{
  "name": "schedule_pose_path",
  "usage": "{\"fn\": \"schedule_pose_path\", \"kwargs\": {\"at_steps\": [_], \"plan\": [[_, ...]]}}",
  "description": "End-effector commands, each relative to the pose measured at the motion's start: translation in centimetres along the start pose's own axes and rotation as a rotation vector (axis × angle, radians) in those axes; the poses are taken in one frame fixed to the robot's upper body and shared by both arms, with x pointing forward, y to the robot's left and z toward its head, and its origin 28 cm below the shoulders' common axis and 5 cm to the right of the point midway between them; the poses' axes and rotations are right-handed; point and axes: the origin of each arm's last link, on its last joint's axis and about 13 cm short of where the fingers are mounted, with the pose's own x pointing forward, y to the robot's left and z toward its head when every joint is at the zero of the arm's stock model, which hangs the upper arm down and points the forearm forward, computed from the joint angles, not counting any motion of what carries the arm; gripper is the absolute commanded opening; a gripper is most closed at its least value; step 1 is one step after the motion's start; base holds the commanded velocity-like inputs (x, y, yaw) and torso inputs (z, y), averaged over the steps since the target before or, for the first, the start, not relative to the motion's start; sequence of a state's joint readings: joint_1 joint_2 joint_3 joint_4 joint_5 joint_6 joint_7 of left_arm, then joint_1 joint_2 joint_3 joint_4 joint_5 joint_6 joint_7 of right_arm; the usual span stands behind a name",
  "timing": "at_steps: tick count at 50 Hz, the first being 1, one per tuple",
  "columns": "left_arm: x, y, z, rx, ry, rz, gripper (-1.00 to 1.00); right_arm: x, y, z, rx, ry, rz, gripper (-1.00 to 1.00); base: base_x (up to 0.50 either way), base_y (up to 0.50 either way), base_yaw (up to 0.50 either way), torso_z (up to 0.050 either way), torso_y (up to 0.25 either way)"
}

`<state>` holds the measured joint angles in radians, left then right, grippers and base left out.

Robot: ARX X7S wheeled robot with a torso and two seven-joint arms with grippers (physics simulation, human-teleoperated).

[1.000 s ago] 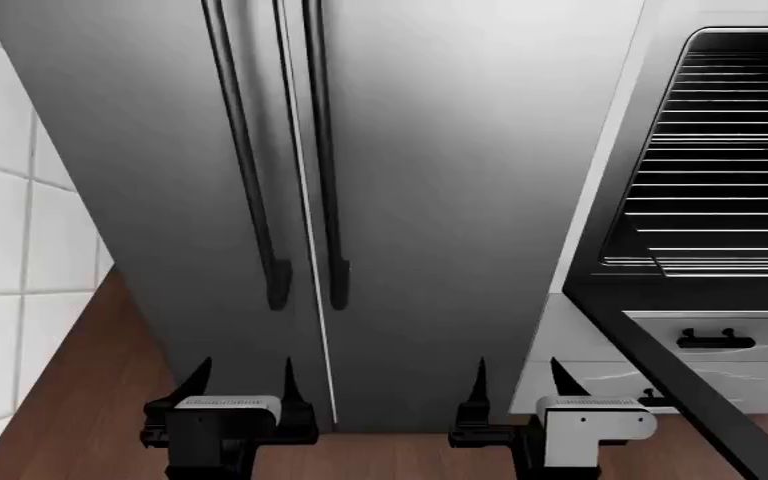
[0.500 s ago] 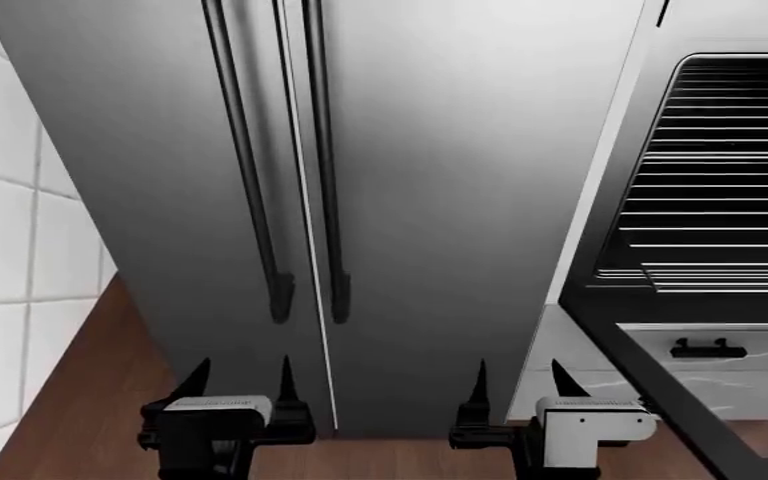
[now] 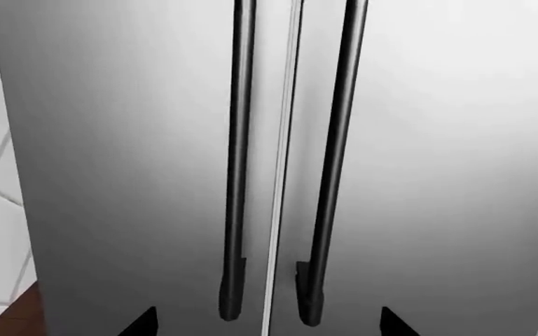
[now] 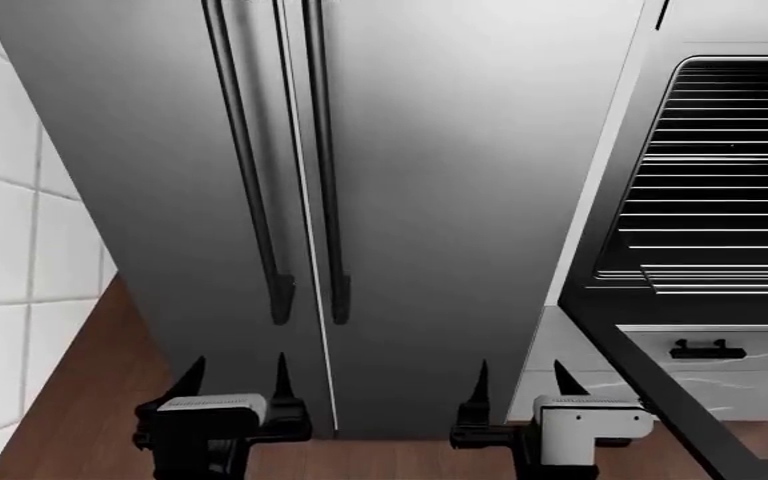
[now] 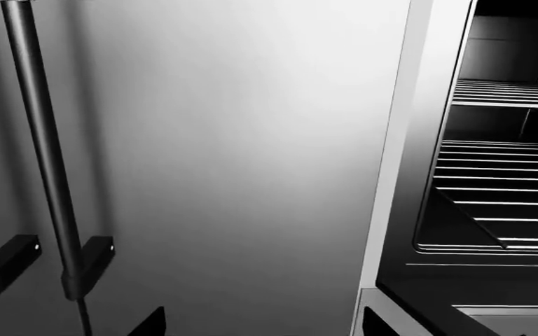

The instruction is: Fully slide the bottom oven rack out.

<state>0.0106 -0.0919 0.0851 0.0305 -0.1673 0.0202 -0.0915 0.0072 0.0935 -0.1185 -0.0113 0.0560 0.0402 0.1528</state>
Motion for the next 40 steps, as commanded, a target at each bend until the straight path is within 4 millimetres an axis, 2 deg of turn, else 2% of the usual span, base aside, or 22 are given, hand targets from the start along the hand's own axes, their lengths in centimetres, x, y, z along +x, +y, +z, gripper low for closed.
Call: {"fn": "schedule_pose_path", "kwargs": {"at_steps": [1, 5, 13, 21, 29, 30, 32, 34, 37, 40], "plan": [[-0.5, 0.0, 2.3, -0.01, 0.006, -0.001, 1.0, -0.3, -0.2, 2.1, -0.009, 0.024, -0.044, 1.0, 0.0, 0.0, 0.0, 0.0, 0.0], [-0.4, 0.1, 4.9, -0.035, 0.087, 0.008, 1.0, -0.7, -0.6, 4.9, 0.003, 0.038, -0.047, 1.0, 0.0, 0.0, 0.0, 0.0, 0.0], [0.0, -0.1, 10.4, -0.05, 0.137, -0.02, 1.0, -1.3, -1.1, 10.1, 0.012, 0.017, -0.023, 1.0, 0.0, 0.0, 0.0, 0.0, 0.0], [0.2, 0.0, 15.9, 0.026, 0.094, -0.013, 1.0, -2.0, -1.7, 14.3, -0.01, -0.015, 0.009, 1.0, 0.0, 0.0, 0.0, 0.0, 0.0], [0.4, 0.8, 21.9, 0.085, 0.068, 0.05, 1.0, -2.2, -2.9, 19.8, -0.054, -0.07, 0.03, 1.0, 0.0, 0.0, 0.0, 0.0, 0.0], [0.1, 0.7, 22.5, 0.087, 0.071, 0.018, 1.0, -2.2, -3.1, 20.2, -0.062, -0.079, 0.029, 1.0, 0.0, 0.0, 0.0, 0.0, 0.0], [-0.2, 0.8, 24.1, 0.075, 0.074, -0.02, 1.0, -1.7, -4.4, 21.7, -0.068, -0.098, -0.094, 1.0, 0.0, 0.0, 0.0, 0.0, 0.0], [-0.3, 1.0, 25.2, 0.047, 0.095, -0.032, 1.0, -1.6, -4.6, 23.3, -0.074, -0.113, -0.154, 1.0, 0.0, 0.0, 0.0, 0.0, 0.0], [-0.7, 1.4, 26.4, 0.036, 0.102, -0.033, 1.0, -3.1, -4.0, 24.5, -0.098, -0.123, 0.034, 1.0, 0.0, 0.0, 0.0, 0.0, 0.0], [-1.1, 1.6, 27.5, 0.056, 0.096, -0.035, 1.0, -3.5, -4.2, 25.6, -0.123, -0.132, 0.038, 1.0, 0.0, 0.0, 0.0, 0.0, 0.0]]}}
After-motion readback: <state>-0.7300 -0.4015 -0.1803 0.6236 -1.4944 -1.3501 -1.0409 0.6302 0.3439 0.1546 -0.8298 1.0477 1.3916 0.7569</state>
